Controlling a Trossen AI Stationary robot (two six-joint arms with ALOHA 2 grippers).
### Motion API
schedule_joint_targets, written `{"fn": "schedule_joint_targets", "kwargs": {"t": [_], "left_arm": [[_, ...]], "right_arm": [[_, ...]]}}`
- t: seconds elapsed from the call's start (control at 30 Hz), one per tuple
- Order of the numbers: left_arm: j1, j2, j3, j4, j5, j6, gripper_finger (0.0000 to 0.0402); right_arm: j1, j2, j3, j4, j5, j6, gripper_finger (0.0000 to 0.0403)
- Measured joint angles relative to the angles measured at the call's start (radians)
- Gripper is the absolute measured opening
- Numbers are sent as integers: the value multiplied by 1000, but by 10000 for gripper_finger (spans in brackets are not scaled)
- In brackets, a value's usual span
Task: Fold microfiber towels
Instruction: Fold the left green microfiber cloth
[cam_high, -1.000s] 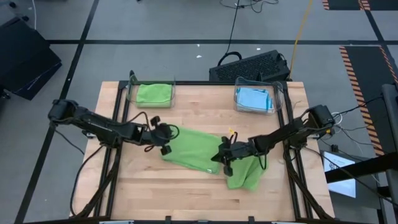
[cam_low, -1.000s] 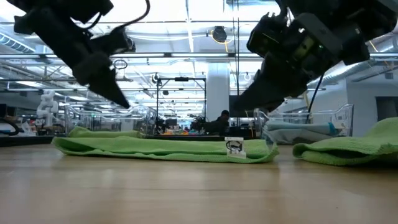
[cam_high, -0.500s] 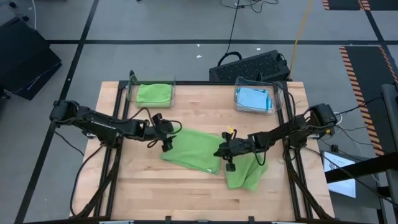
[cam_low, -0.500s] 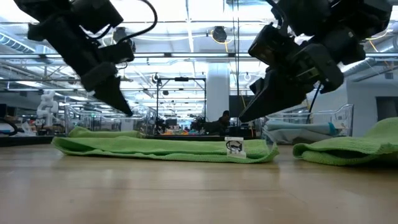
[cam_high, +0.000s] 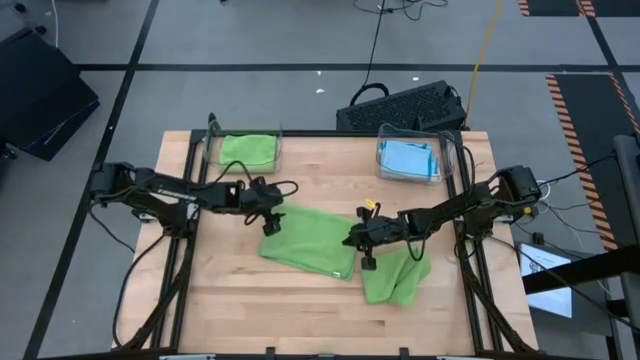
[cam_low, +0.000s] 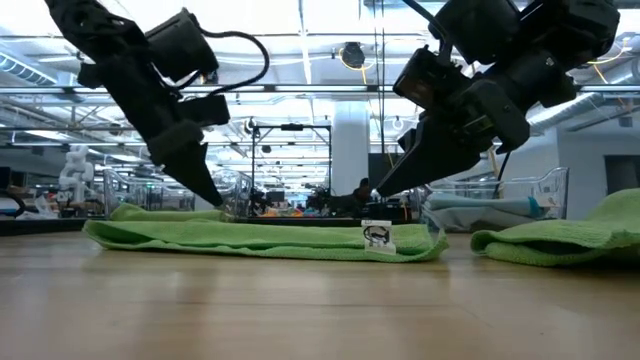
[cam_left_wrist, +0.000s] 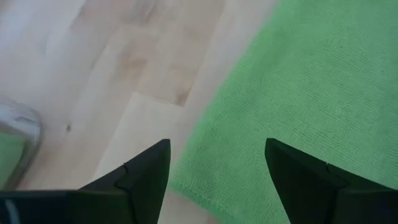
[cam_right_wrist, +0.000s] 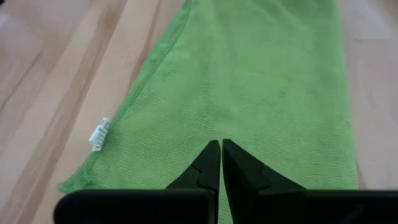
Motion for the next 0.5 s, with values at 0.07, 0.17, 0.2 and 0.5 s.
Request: {"fn": "schedule_joint_targets", "kwargs": {"t": [0.07,0.17,0.2,0.5], "left_arm": [[14,15,0,4,30,1,262],[23,39,-1,-5,41,3,248],[23,53,0,8,40,3,241],[-128,5,9,-39,-60,-293,149]], "right_arm": [[0,0,0,0,-1,0,11],[0,0,0,3,-11,5,11],[0,0,0,5,-23,6,11],[-51,0,49,30,-26,60,11]]}}
